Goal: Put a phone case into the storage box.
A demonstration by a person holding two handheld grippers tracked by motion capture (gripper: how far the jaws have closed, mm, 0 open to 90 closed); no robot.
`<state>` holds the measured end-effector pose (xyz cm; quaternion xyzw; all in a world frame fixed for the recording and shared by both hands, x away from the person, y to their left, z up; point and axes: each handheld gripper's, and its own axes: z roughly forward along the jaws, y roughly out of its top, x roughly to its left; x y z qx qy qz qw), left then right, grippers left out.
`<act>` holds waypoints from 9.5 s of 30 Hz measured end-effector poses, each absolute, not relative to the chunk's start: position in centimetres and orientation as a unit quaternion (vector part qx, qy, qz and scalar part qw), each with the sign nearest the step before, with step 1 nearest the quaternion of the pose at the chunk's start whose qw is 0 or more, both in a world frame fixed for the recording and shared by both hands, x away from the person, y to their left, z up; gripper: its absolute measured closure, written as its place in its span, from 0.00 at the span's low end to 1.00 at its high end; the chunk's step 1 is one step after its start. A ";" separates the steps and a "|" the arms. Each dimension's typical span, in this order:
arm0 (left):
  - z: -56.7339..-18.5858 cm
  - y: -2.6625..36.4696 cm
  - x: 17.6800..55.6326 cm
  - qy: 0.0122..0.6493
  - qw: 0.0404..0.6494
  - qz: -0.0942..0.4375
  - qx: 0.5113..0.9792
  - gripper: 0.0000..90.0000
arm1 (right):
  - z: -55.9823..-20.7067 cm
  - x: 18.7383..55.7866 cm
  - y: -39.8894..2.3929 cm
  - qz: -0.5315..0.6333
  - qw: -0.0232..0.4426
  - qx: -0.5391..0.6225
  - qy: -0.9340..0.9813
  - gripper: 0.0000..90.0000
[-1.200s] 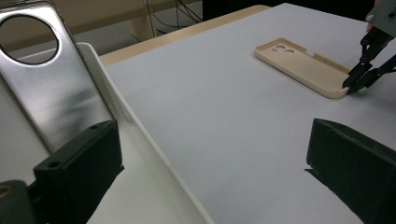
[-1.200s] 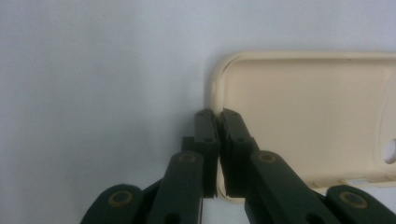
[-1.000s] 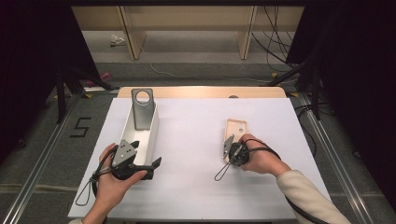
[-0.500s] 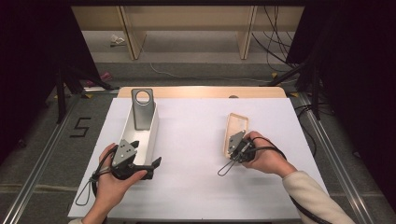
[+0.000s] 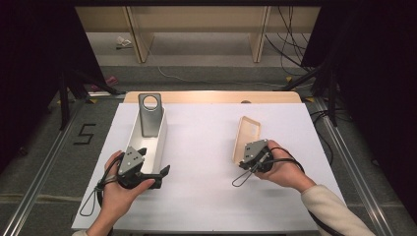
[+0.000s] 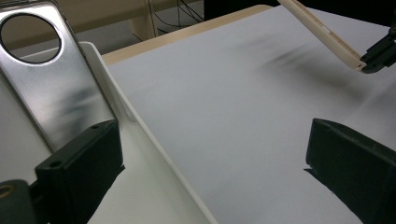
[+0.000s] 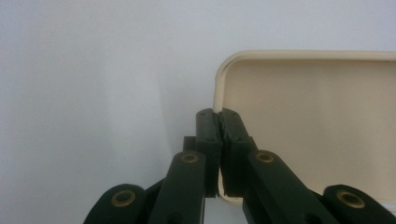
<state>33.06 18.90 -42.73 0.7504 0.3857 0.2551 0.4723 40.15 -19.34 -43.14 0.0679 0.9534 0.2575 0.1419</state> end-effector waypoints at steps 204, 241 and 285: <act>-33.8 12.3 42.4 0.390 0.546 0.239 0.701 0.92 | -42.8 38.2 -20.6 0.452 0.174 0.249 0.839 0.25; -32.6 16.6 42.5 0.407 0.549 0.262 0.681 0.92 | -42.5 37.9 -24.0 0.467 0.189 0.295 0.812 0.20; -32.1 21.0 43.7 0.426 0.544 0.283 0.665 0.92 | -42.5 37.8 -26.2 0.471 0.203 0.327 0.794 0.18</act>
